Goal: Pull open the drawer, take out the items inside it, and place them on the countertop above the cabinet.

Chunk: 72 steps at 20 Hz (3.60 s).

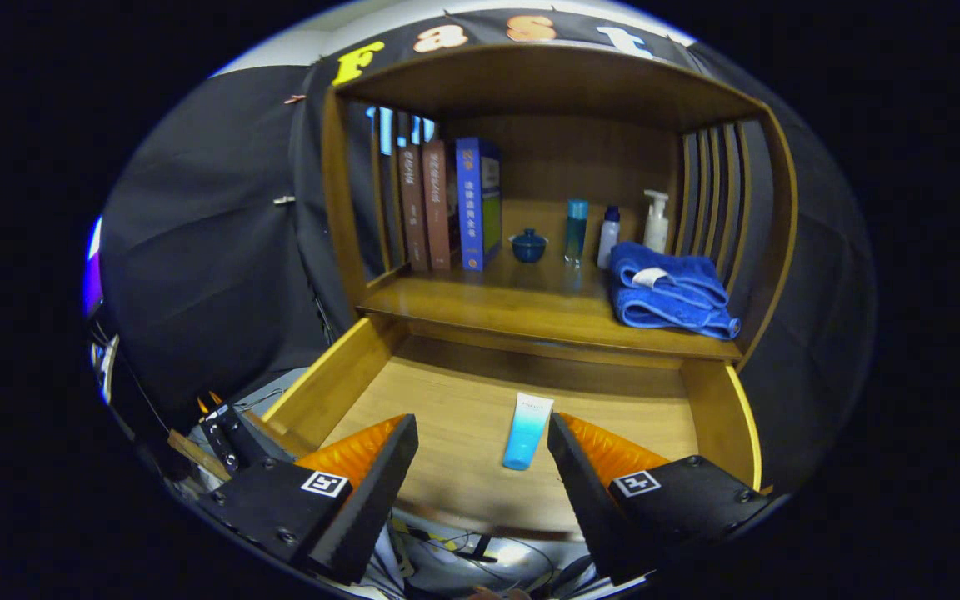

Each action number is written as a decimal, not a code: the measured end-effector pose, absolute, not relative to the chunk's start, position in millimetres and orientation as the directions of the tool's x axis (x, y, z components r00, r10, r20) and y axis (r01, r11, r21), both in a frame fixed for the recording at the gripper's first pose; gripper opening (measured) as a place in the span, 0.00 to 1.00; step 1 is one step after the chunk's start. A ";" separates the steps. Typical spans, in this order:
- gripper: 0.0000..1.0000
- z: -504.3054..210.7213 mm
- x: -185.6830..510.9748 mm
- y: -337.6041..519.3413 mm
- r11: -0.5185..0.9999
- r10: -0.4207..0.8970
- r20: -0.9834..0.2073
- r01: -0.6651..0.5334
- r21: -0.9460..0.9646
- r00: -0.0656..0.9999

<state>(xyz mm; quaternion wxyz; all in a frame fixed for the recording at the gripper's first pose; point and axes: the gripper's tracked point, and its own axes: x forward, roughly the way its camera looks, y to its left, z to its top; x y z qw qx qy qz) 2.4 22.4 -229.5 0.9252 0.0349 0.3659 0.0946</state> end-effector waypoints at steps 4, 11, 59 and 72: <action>0.99 -275.2 37.6 18.3 0.981 0.190 -0.795 -0.089 0.171 0.575; 1.00 -352.7 34.4 12.7 0.988 0.148 -0.936 -0.005 0.155 0.320; 0.38 -331.5 251.7 -34.5 0.989 0.058 -0.930 0.107 0.103 0.362; 1.00 -322.1 254.8 -17.8 0.975 0.147 -0.895 0.089 0.202 0.421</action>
